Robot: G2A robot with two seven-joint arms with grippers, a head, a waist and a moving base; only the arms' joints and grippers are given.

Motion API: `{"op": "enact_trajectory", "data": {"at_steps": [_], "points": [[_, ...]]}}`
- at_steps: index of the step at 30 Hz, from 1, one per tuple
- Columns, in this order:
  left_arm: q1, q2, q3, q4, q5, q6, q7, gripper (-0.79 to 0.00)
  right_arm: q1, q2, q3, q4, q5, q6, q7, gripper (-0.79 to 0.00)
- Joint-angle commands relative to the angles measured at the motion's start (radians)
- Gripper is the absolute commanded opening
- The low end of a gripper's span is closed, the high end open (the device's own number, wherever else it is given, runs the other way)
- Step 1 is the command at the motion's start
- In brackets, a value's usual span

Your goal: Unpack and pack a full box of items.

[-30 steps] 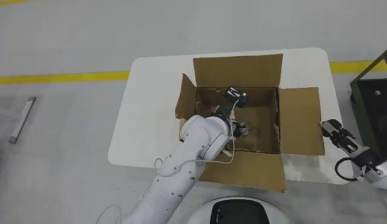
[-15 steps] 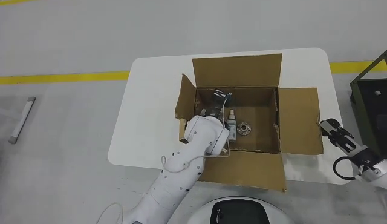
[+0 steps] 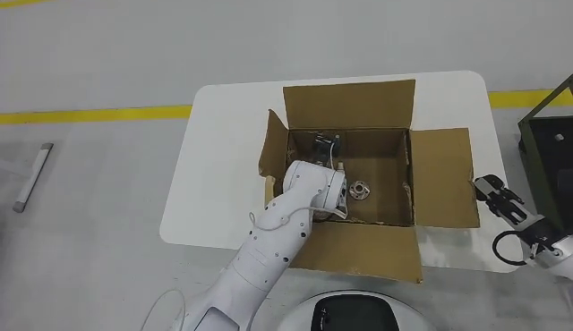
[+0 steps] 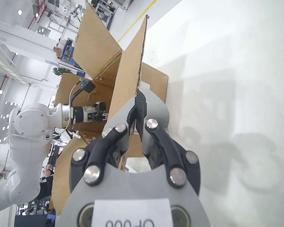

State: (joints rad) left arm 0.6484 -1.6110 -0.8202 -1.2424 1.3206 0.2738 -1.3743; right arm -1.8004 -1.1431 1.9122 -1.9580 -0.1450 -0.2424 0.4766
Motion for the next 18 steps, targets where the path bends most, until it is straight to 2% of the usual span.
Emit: {"op": "enact_trajectory", "data": {"at_steps": [1,5,7,8,11,12,13,18], "points": [[-0.006,-0.005,0.003,0.024,0.003,0.009,-0.001,0.000,0.002,0.000,0.000,0.002,0.000,0.000,0.001,-0.785],[-0.026,-0.018,0.017,0.064,0.019,0.041,-0.017,-0.105,0.009,0.001,-0.001,0.005,-0.002,-0.001,0.004,-0.785],[-0.033,-0.023,0.020,0.077,0.018,0.041,-0.010,-0.262,0.012,0.002,-0.002,0.009,-0.005,0.000,0.006,-0.785],[-0.037,-0.026,0.021,0.082,0.017,0.042,-0.009,-0.289,0.013,0.002,-0.002,0.010,-0.006,0.001,0.006,-0.785],[-0.045,-0.033,0.021,0.089,0.013,0.040,-0.004,-0.280,0.015,0.002,-0.002,0.012,-0.007,0.001,0.006,-0.785],[-0.048,-0.035,0.023,0.094,0.017,0.036,-0.003,-0.363,0.016,0.003,-0.002,0.014,-0.009,0.001,0.008,-0.785],[-0.050,-0.036,0.024,0.097,0.021,0.034,-0.003,-0.400,0.017,0.003,-0.001,0.015,-0.009,0.000,0.008,-0.785],[-0.056,-0.044,0.019,0.119,0.026,0.030,-0.003,-0.425,0.020,0.004,-0.002,0.017,-0.010,0.000,0.012,-0.785]]}}
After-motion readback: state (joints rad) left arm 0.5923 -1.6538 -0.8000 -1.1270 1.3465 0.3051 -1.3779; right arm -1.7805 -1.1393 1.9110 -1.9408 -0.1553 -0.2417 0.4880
